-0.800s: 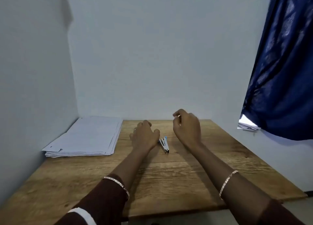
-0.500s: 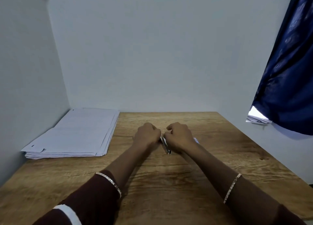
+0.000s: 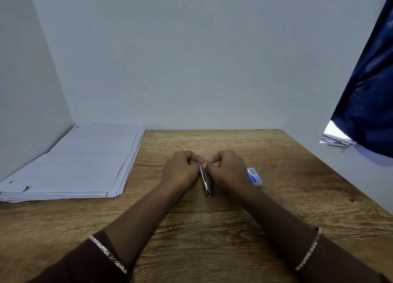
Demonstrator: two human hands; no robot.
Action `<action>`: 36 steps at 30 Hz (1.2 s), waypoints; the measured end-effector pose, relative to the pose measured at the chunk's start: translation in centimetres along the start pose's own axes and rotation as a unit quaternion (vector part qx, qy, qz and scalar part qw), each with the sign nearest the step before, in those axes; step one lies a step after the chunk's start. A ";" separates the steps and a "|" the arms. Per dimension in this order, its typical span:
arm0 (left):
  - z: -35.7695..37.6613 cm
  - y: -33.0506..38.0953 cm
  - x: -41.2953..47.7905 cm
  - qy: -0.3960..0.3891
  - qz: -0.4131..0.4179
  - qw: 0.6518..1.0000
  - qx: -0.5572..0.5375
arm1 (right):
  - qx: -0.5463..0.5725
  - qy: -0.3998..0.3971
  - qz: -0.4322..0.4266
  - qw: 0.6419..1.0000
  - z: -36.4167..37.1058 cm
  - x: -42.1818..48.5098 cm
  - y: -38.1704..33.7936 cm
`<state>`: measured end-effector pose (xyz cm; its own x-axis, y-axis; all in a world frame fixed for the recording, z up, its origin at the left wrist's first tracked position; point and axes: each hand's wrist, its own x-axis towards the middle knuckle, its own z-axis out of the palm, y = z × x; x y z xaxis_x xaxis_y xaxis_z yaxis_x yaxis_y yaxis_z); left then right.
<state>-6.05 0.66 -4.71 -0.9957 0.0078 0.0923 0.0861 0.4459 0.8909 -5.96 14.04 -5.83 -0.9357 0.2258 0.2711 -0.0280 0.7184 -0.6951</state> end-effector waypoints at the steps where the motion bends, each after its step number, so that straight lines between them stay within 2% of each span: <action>1: 0.0 -0.1 -0.1 0.003 0.006 1.000 0.003 | 0.002 0.011 0.001 1.000 0.0 0.0 0.0; 9: -0.4 0.5 -0.4 0.023 -0.031 0.998 -0.055 | 0.086 0.056 0.031 0.994 -0.3 -0.3 -0.4; 14: -1.1 0.8 0.0 -0.052 -0.096 0.983 -0.147 | 0.128 0.050 0.023 0.990 -0.4 -0.8 -1.0; 18: -1.8 0.7 0.5 -0.104 -0.117 0.974 -0.164 | 0.140 0.061 0.012 0.988 -0.2 -0.9 -1.3; 22: -2.2 0.6 0.9 -0.091 -0.142 0.968 -0.187 | 0.183 0.100 -0.002 0.978 -0.5 -0.8 -1.5; 25: -1.7 0.8 0.9 -0.103 -0.160 0.940 -0.284 | 0.249 0.122 -0.011 0.961 -0.6 -0.9 -1.7; 28: -1.3 0.9 0.6 -0.113 -0.135 0.923 -0.342 | 0.318 0.107 -0.013 0.942 -0.9 -0.8 -1.7; 31: -1.2 0.6 0.7 -0.107 -0.078 0.930 -0.343 | 0.380 0.048 -0.015 0.924 -1.3 -0.4 -1.5; 36: -1.4 0.2 0.7 -0.081 0.028 0.962 -0.259 | 0.326 -0.049 -0.058 0.942 -1.2 -0.1 -1.3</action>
<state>-6.68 -0.55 -3.84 -0.9777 0.1770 0.1131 0.1029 -0.0657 0.9925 -5.38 13.89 -4.11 -0.9400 0.0867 0.3299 -0.3124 0.1696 -0.9347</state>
